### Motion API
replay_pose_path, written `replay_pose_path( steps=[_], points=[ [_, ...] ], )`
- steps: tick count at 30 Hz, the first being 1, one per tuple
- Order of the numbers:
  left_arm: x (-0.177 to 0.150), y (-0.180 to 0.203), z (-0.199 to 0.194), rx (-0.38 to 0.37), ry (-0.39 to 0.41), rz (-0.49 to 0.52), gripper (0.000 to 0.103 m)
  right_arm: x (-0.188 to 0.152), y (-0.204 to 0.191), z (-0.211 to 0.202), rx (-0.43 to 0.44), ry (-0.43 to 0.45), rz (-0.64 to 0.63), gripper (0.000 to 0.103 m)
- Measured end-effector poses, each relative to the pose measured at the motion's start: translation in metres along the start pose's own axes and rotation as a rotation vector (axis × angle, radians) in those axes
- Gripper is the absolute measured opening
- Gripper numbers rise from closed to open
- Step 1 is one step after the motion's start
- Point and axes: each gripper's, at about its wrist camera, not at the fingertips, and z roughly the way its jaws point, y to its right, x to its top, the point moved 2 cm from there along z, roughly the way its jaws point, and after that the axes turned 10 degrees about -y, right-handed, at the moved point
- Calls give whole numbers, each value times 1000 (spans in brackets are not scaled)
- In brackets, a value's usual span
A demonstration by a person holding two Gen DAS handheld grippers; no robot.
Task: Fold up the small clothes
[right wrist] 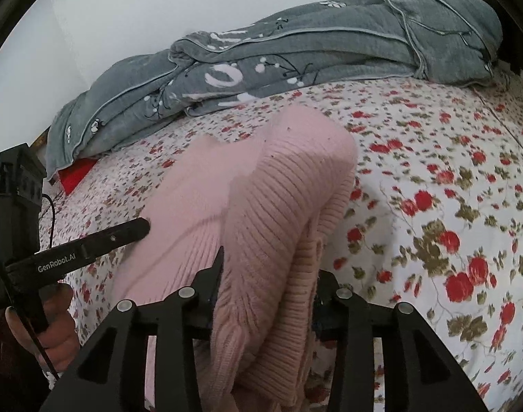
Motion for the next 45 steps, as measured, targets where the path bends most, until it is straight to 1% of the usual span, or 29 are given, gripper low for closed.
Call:
replay_pose_path(
  steps=[1,3,4,5,6,7,8,9,11,14,16,18,21,23,26,29,32,35,37,38,40,42,43,45],
  points=[
    [-1,0,2,-4,-8,0,50,-1,2,0,-2,-1,-3,43],
    [-2,0,7,-13,-13,-7,54,-3,5,1,-8,-9,-7,47],
    [-2,-1,9,-19,-15,-18,56,-4,7,3,-8,-14,-4,47],
    [-2,-2,12,-28,-20,-24,56,-5,10,4,-3,-18,0,50],
    [-1,-3,14,-45,-31,-33,55,-5,11,6,4,-22,4,51],
    [0,-3,15,-72,-35,-35,43,-5,13,8,15,-27,14,51],
    [2,-2,15,-72,-29,-35,37,-4,15,9,30,-33,26,51],
    [4,-1,13,-69,-15,-29,35,-3,17,10,53,-38,38,42],
    [8,2,5,-69,19,-1,31,-1,15,5,68,-6,42,36],
    [18,-2,-6,-65,32,-4,30,5,7,-6,96,58,38,33],
    [27,-9,-16,-66,54,-14,30,16,1,-10,142,73,50,32],
    [38,-19,-30,-51,89,-19,30,30,-9,-8,164,85,54,32],
    [58,-36,-50,-21,116,-27,30,54,-33,-1,192,104,30,32],
    [73,-51,-59,17,134,-26,30,72,-47,5,219,116,20,32],
    [90,-71,-60,65,150,-28,30,95,-66,23,241,120,8,32],
    [103,-92,-47,85,139,-43,30,112,-77,51,245,106,2,32],
    [110,-116,-24,83,93,-78,30,123,-82,85,228,67,3,33],
    [107,-132,3,85,44,-103,31,125,-80,116,190,9,10,34],
    [103,-133,9,81,46,-95,34,121,-76,131,143,-34,5,37],
    [102,-131,9,84,60,-80,36,118,-72,134,135,-42,6,39],
    [100,-127,6,100,70,-63,39,115,-66,126,141,-27,15,43],
    [101,-124,3,109,78,-55,39,112,-67,106,66,24,-25,49],
    [102,-124,0,109,80,-53,39,112,-69,97,35,49,-46,49],
    [103,-124,-4,109,83,-51,39,110,-74,82,10,91,-72,48]
  ],
)
